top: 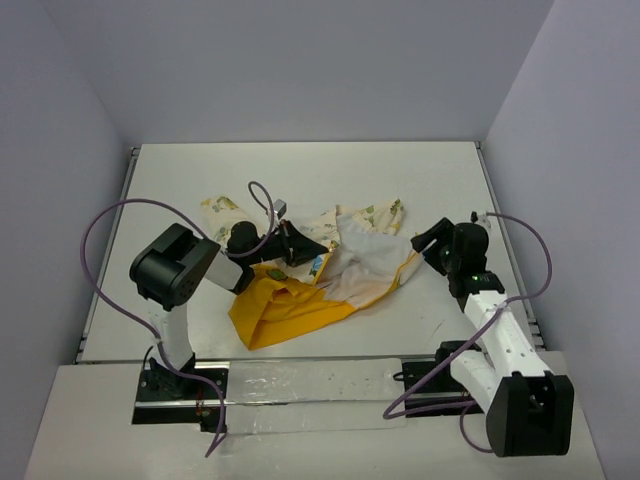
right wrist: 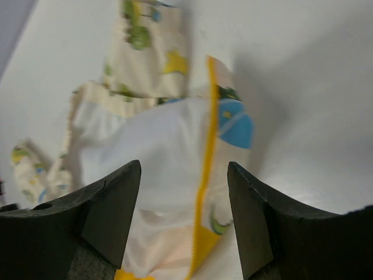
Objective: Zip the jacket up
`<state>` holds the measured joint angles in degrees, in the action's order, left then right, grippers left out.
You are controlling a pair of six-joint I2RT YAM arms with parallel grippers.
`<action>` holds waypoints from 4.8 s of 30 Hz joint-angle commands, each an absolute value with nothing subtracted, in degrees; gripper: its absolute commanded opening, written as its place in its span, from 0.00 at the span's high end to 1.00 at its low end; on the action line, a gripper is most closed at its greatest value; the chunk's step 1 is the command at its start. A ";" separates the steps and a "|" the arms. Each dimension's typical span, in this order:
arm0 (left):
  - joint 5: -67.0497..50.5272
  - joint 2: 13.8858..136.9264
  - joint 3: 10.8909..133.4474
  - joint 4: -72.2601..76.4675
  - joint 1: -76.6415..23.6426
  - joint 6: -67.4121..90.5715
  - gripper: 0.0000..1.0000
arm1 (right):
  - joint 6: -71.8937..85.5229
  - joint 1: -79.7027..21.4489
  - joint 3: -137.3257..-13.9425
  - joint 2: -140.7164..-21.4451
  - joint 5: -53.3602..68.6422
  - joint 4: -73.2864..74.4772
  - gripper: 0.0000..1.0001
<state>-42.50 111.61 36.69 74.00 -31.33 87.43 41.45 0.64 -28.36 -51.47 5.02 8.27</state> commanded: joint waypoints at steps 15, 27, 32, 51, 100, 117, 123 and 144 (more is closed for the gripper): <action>-45.78 105.02 42.80 68.99 -31.11 77.00 1.00 | 37.09 8.53 -25.69 -65.51 13.41 -5.36 0.37; -44.87 104.55 39.74 72.90 -28.63 79.39 1.00 | 27.85 -8.72 -29.11 -58.40 12.45 -2.26 1.00; -44.30 102.05 36.55 73.65 -24.26 80.22 1.00 | 23.55 -24.39 -34.87 -59.80 6.60 6.31 1.00; -41.40 94.92 38.85 58.89 -21.45 72.95 1.00 | 29.71 -39.73 -38.40 -65.84 -1.56 17.92 0.33; -37.17 89.31 40.52 50.03 -17.05 70.24 1.00 | 21.94 -37.79 -37.52 -67.61 7.49 13.67 0.25; -37.88 86.74 40.44 47.61 -17.05 68.54 1.00 | 26.61 -32.20 -45.67 -62.12 1.08 17.57 0.19; -37.80 85.97 40.43 46.50 -17.05 67.68 1.00 | 29.78 -30.32 -43.62 -62.25 2.44 14.61 0.19; -38.32 86.75 39.90 47.58 -17.05 67.94 1.00 | 33.41 -30.32 -32.52 -53.44 7.21 6.42 0.27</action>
<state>-37.76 87.77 38.79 45.63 -17.37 68.53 32.03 -30.48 -33.49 -52.76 7.88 11.30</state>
